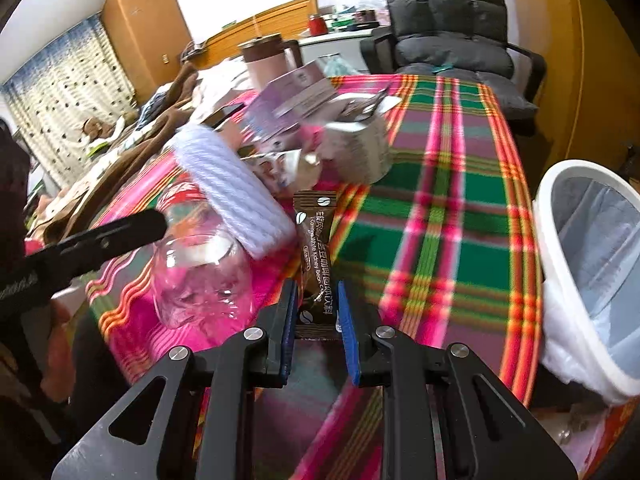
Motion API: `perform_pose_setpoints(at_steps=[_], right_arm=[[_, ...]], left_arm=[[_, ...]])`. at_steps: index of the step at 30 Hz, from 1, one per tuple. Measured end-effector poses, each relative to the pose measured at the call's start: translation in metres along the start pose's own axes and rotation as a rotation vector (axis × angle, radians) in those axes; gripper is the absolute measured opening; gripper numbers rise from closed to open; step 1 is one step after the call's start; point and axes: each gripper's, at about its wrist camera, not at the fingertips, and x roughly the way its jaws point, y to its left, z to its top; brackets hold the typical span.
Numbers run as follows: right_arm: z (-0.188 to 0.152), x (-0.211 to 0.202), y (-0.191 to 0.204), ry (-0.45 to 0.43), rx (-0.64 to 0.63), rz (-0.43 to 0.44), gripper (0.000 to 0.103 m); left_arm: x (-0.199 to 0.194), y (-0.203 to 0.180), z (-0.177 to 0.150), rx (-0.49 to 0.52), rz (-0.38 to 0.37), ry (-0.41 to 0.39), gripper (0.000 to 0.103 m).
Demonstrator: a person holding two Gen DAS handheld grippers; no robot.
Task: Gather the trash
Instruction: 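Grasp the brown snack wrapper with the right tool, then grasp the clear Coca-Cola bottle with the left tool while the right tool holds the wrapper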
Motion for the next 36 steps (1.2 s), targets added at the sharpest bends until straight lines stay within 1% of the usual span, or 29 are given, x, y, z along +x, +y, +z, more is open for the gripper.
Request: perform_pose_setpoints(at_steps=[2,6,11,15,19,21,24,26,29,31,34,36], right_arm=[[-0.001,-0.002,0.004,0.002,-0.010,0.012,0.023],[0.001,-0.001,0.013,0.009,-0.031,0.035,0.023],[0.001,0.002,0.020,0.006,-0.043,0.053,0.023],[0.001,0.000,0.018,-0.005,-0.031,0.049,0.023],[-0.001,-0.001,0.012,-0.014,-0.010,0.040,0.023],[-0.003,-0.004,0.009,-0.019,0.002,0.035,0.023],[-0.005,-0.006,0.003,-0.027,0.020,0.025,0.023],[-0.007,-0.009,0.002,-0.032,0.031,0.018,0.023],[-0.009,-0.011,-0.001,-0.038,0.043,0.009,0.023],[-0.008,-0.011,-0.001,-0.040,0.048,0.004,0.023],[-0.008,-0.012,-0.001,-0.042,0.050,0.000,0.023],[-0.008,-0.013,-0.001,-0.043,0.051,-0.002,0.023]], left_arm=[[-0.002,0.000,-0.002,-0.006,-0.001,-0.001,0.067],[-0.008,0.001,-0.007,-0.017,0.001,-0.001,0.068],[-0.010,0.004,-0.014,-0.071,0.011,0.011,0.074],[-0.003,0.003,-0.013,-0.122,0.022,0.026,0.074],[0.007,0.002,-0.010,-0.170,0.055,0.032,0.074],[0.011,0.000,-0.009,-0.156,0.080,0.037,0.074],[0.014,-0.003,-0.010,-0.099,0.145,0.045,0.074],[0.013,0.000,-0.012,-0.075,0.166,0.055,0.071],[0.007,0.009,-0.016,-0.057,0.204,0.051,0.071],[0.003,0.015,-0.017,-0.047,0.219,0.033,0.071],[-0.003,0.025,-0.016,-0.048,0.210,0.016,0.071],[-0.002,0.026,-0.015,-0.026,0.199,0.017,0.071]])
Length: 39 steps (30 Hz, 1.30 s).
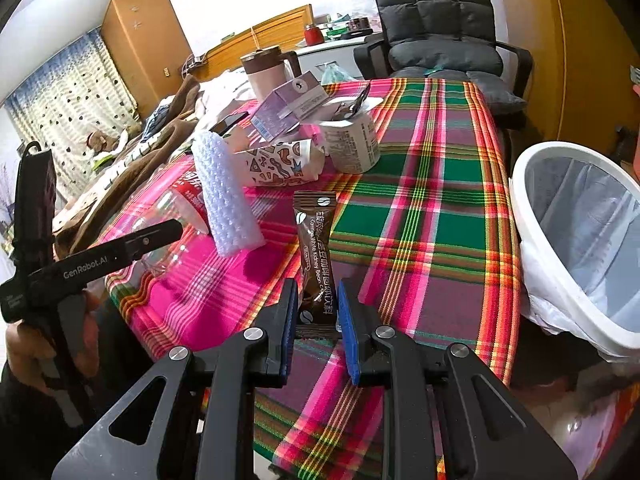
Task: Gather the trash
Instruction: 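Grasp the clear Coca-Cola bottle with the left tool while the right tool holds the wrapper, then drop the bottle from the left tool into the bin while the right tool drops the wrapper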
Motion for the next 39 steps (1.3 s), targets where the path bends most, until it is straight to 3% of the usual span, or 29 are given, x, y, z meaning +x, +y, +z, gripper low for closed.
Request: perform_pose_setpoints(at_steps=[10,12,23,39], right_arm=[[-0.002,-0.005,0.000,-0.004,0.004,-0.019,0.023],[-0.002,-0.006,0.001,-0.005,0.006,-0.023,0.023],[-0.002,-0.012,0.004,-0.020,0.010,-0.036,0.023],[0.000,-0.019,0.008,-0.045,0.008,-0.051,0.023]], left_arm=[[0.021,-0.003,0.014,0.082,-0.021,0.068,0.071],[0.022,-0.002,0.015,0.073,-0.032,0.073,0.065],[-0.005,0.004,0.005,0.059,-0.015,-0.018,0.062],[-0.046,0.011,-0.004,0.036,-0.052,-0.107,0.062]])
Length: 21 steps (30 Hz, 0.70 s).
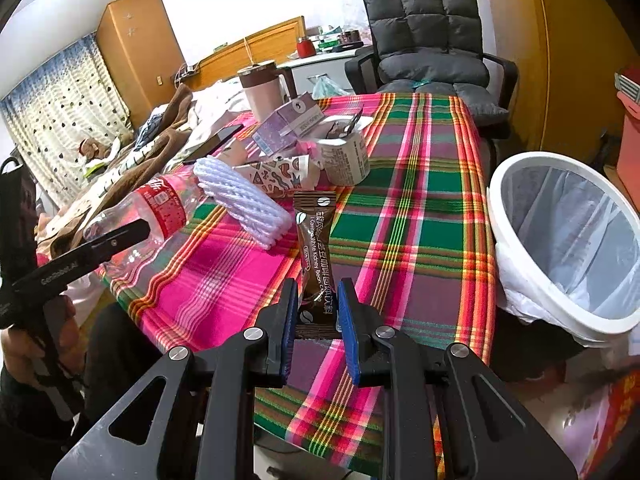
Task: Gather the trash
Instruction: 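Drop the bottle from the left tool into the bin while the right tool drops the wrapper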
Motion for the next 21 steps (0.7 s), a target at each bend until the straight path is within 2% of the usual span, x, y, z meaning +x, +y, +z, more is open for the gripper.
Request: perform_pose_setpoints(at_steps=[16,21], right_arm=[[0.011,-0.020,-0.020,-0.063,0.048,-0.070,0.023],[0.013,-0.025,-0.029,-0.082,0.064,-0.089,0.023]], left_arm=[[-0.010,-0.041,0.019,0.043,-0.065,-0.053,0.062],[-0.007,-0.053,0.029,0.057,-0.063,-0.075,0.062]])
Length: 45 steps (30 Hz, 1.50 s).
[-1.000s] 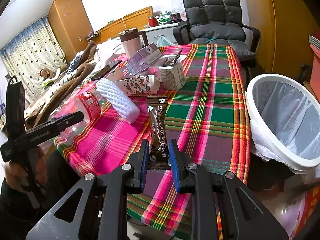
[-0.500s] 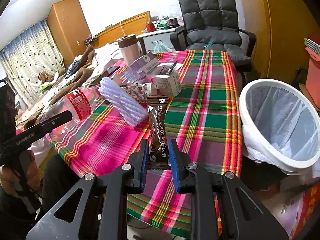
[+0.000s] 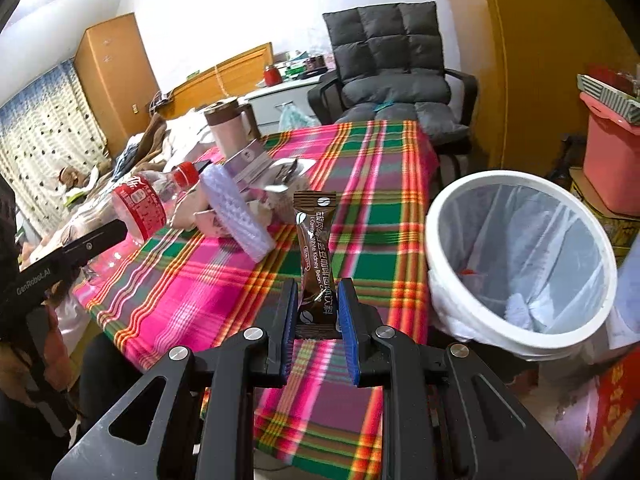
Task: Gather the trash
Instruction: 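Drop the bottle from the left tool into the bin while the right tool drops the wrapper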
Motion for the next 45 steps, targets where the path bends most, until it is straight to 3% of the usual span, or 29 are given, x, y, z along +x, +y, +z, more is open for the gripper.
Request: perform_pose_setpoints(at_steps=[9,16,34,45], right_arm=[[0.003,0.000,-0.011,-0.012,0.015,-0.001,0.023],[0.003,-0.004,-0.018,-0.024,0.027,-0.008,0.023],[-0.001,-0.024,-0.076,-0.047,0.125,-0.135,0.023],[-0.003,-0.020,-0.116,-0.012,0.196,-0.225,0.023]], left_arm=[[0.003,0.000,0.012,-0.011,0.039,-0.025,0.062],[0.003,-0.012,0.014,0.011,0.009,-0.020,0.062],[0.057,-0.123,0.011,0.175,-0.248,0.091,0.062],[0.110,-0.184,-0.002,0.265,-0.349,0.189,0.062]])
